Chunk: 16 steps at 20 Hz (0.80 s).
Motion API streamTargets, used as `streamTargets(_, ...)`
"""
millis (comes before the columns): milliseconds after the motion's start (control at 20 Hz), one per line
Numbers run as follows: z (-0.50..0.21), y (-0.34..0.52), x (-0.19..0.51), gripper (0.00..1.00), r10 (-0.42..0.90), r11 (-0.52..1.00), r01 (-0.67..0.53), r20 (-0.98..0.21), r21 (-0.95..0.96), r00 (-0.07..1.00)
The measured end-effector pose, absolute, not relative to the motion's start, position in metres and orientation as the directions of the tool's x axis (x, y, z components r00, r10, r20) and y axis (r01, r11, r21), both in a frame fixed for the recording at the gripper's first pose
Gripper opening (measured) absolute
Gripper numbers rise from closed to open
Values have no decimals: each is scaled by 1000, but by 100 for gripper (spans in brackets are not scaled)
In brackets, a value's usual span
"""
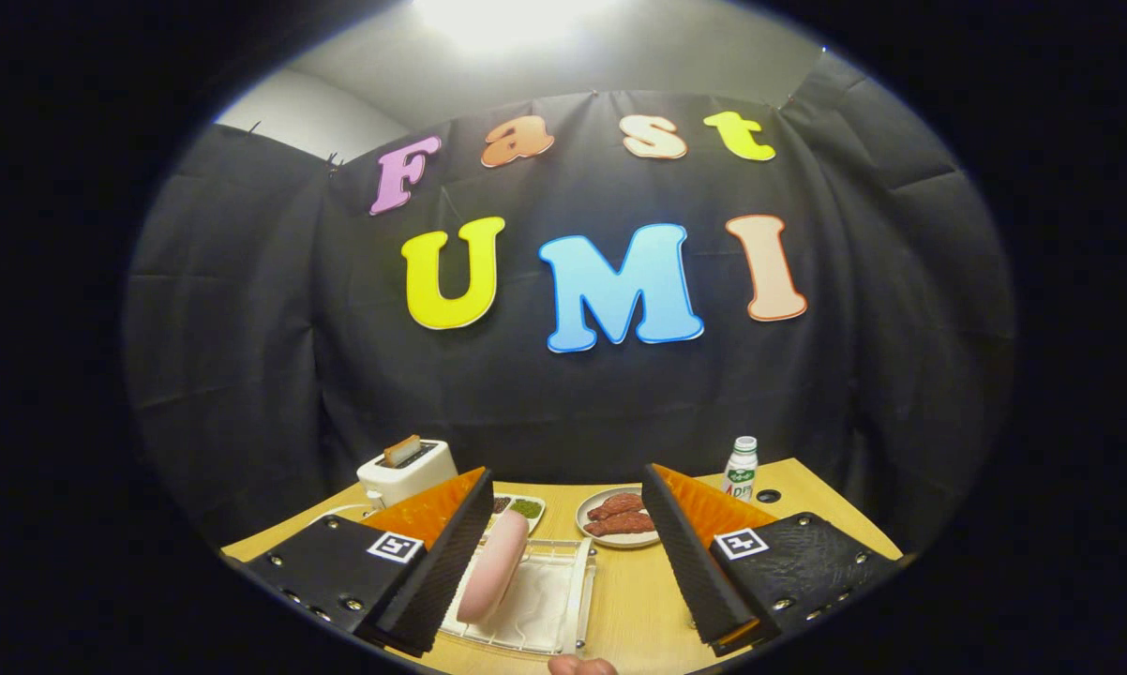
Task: Take the plate from the dish rack, then take the spoon from the basket and place it into the plate.
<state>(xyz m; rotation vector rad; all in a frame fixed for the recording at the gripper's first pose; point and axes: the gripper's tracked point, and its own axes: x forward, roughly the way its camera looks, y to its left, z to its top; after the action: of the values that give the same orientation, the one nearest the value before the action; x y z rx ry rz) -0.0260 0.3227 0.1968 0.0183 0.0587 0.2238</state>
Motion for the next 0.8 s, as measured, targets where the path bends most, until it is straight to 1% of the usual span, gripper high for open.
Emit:
streamTargets(250,166,356,-5,97,209,978,-206,-180,40,961)
streamTargets(450,141,367,4,97,143,989,-150,-282,-1,949)
streamTargets(800,85,371,28,98,26,995,-67,-472,-70,881)
